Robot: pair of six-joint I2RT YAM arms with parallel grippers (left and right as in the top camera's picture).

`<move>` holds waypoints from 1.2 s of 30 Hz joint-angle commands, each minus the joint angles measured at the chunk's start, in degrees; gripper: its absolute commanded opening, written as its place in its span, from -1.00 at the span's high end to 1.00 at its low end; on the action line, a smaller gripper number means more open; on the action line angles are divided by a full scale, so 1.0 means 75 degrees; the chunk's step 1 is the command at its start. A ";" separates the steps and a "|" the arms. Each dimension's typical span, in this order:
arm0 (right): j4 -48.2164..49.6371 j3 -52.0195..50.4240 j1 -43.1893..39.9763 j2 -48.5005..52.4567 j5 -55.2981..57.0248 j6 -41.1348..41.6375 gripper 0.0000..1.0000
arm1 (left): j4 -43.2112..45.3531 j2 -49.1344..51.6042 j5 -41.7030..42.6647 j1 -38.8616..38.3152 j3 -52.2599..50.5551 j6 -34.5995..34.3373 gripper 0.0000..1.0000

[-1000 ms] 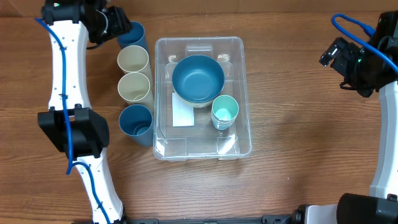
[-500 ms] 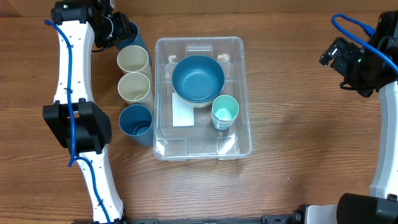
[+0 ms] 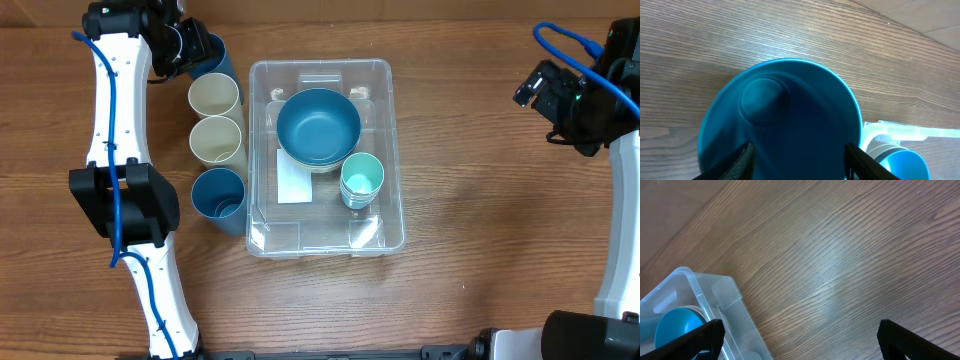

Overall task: Pack container
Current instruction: 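Move the left gripper to the far dark blue cup and grasp it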

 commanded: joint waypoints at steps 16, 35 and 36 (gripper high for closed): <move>0.0017 0.0012 0.0006 -0.0090 -0.0009 0.0035 -1.00 | -0.0458 -0.0064 0.0539 0.0009 0.1020 -0.0082 -0.10; 0.0017 0.0012 0.0006 -0.0090 -0.0009 0.0035 -1.00 | -0.1361 -0.0090 -0.1492 0.0015 0.1008 -0.0545 -0.09; 0.0017 0.0012 0.0006 -0.0090 -0.0009 0.0035 -1.00 | -0.1341 -0.0090 -0.1597 0.0015 0.0991 -0.0551 -0.10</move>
